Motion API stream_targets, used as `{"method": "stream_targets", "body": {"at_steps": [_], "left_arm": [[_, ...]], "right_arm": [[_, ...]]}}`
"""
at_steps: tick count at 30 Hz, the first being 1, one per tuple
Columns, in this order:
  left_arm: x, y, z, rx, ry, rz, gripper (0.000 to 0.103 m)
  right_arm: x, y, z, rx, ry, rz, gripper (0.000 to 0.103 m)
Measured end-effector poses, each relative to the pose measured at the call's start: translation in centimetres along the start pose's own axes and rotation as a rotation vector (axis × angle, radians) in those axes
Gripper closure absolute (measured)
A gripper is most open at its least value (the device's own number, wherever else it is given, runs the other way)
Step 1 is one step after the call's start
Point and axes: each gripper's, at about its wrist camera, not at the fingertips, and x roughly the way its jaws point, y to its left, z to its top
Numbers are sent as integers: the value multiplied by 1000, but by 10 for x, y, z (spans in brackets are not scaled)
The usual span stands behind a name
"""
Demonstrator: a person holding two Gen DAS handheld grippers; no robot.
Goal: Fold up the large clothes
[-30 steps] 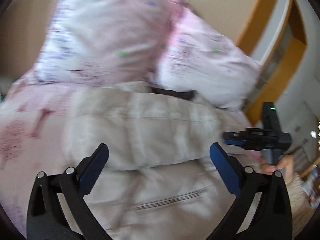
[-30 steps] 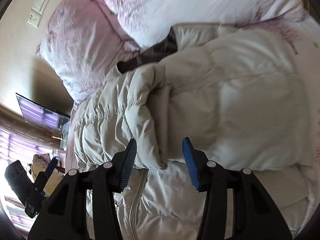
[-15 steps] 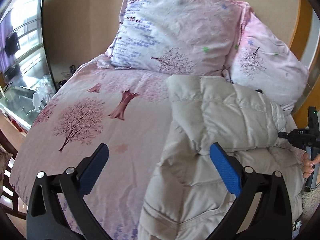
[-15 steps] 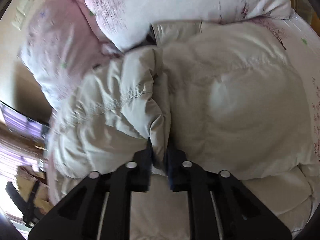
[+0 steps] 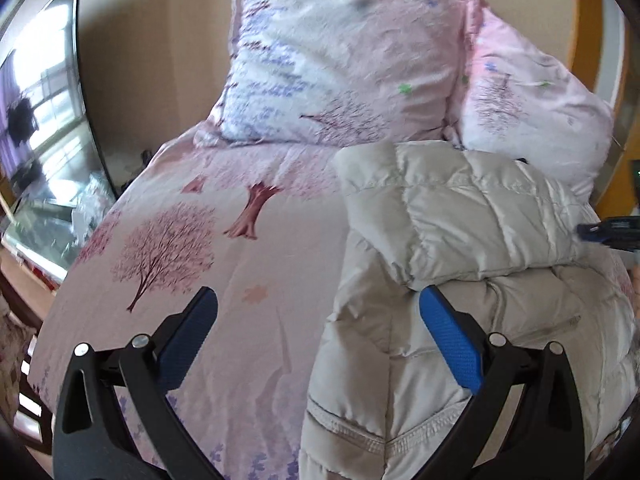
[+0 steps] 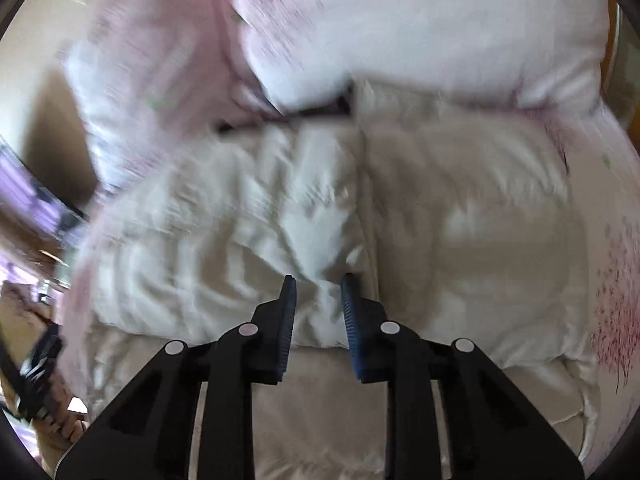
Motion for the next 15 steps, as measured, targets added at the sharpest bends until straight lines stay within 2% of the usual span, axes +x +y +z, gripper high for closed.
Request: {"method": "stream_targets", "body": {"at_steps": [2,4,9,10,13,15], "left_arm": [[2,-3,-1,24,24,-5,2],[5,-1,-2,12,65,-22,2],[9,13,-9,-57,123,-64,2],[6,17,-12,-67,121,-77,2],[-2,28,-20,-80,106,-123,2],[-5,35,-25,-96,114,-141,2]], "right_arm": [[23,-10,3,43,54,4,85],[29,-15,6,75,74,23,86],[22,-25,11,82,100,83,81],[11,-26,7,77,86,110,72],[-23,-38,-7,75,21,171,36],[-54,-56,-19,64,-54,185,28]]}}
